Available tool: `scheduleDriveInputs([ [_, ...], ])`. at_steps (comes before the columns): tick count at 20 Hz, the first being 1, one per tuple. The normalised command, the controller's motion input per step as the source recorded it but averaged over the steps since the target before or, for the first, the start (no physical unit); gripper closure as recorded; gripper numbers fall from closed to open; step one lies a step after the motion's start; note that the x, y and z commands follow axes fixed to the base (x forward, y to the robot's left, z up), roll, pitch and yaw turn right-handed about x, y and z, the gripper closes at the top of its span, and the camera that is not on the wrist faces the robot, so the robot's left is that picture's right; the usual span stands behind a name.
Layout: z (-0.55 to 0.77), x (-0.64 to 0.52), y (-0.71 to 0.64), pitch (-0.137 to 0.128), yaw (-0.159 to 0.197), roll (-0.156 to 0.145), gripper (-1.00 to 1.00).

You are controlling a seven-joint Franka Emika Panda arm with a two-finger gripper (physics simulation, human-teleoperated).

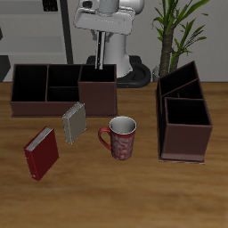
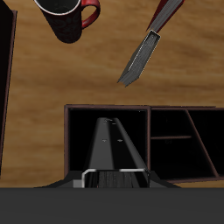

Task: Place the striped book into the back desk caddy's right compartment

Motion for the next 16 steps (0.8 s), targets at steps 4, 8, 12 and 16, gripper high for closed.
scheduleDriveInputs([
  [4,-0.08,0.01,-0.06,0.021,-0.005,-0.017,1.0],
  [8,-0.1,0.02,0.0,0.026,0.005,0.002,1.0],
  [12,-0.14,0.04,0.03,0.016,0.018,0.012,1.0],
  [16,-0.12,0.07,0.0,0.027,-0.007,0.015,1.0],
])
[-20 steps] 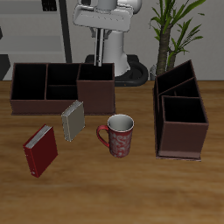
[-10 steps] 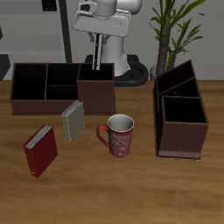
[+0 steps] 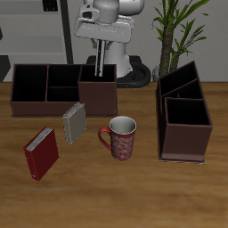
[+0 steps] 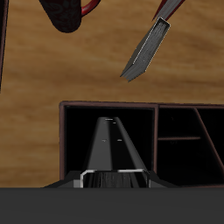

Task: Place the striped book into the back desk caddy's right compartment

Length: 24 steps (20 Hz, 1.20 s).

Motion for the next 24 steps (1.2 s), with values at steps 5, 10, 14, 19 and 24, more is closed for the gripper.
scheduleDriveInputs([
  [5,-0.16,0.08,0.03,0.019,0.012,0.011,1.0],
  [10,-0.23,0.14,0.04,0.046,0.015,0.007,1.0],
  [14,-0.2,0.06,0.04,0.038,0.008,0.017,1.0],
  [19,-0.22,0.05,-0.01,0.039,-0.013,0.004,1.0],
  [24,-0.27,0.03,-0.03,0.046,-0.009,0.006,1.0],
])
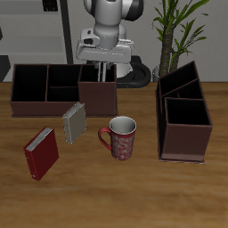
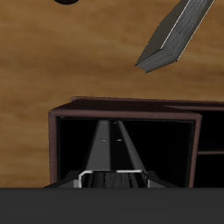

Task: Place the striped book into the back desk caddy's right compartment

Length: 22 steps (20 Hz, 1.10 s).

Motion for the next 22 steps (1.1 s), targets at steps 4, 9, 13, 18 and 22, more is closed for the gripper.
scheduleDriveInputs([
  [4,-0.32,0.09,-0.01,0.06,0.024,-0.001,1.0],
  [9,-0.25,0.06,-0.02,0.056,-0.006,0.001,1.0],
  [13,-0.11,0.05,0.0,0.048,0.008,0.001,-1.0],
  [18,-0.02,0.05,-0.08,-0.001,-0.009,-0.002,-1.0],
  [22,0.04,0.03,0.07,0.006,-0.003,0.025,-1.0],
])
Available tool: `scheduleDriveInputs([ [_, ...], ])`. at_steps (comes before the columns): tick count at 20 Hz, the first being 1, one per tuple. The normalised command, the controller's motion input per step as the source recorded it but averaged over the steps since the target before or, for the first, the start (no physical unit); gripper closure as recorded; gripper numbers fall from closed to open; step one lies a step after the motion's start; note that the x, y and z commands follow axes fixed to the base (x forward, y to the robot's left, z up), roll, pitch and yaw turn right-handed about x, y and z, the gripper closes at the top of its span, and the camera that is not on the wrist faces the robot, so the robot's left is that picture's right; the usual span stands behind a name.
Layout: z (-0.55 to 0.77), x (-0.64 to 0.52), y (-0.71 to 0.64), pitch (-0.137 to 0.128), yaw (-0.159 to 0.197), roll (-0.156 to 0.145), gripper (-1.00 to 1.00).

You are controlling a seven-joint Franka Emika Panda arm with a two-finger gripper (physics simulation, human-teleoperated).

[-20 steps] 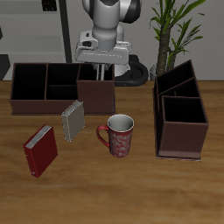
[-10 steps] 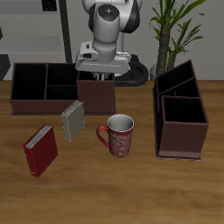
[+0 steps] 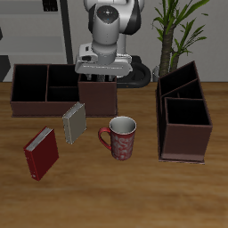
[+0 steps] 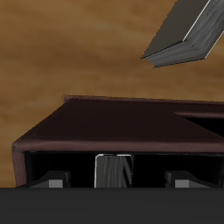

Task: Place the striped book into the back desk caddy's right compartment

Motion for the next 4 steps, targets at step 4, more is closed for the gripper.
scheduleDriveInputs([
  [4,0.22,-0.04,0.15,-0.023,0.001,0.034,-1.0],
])
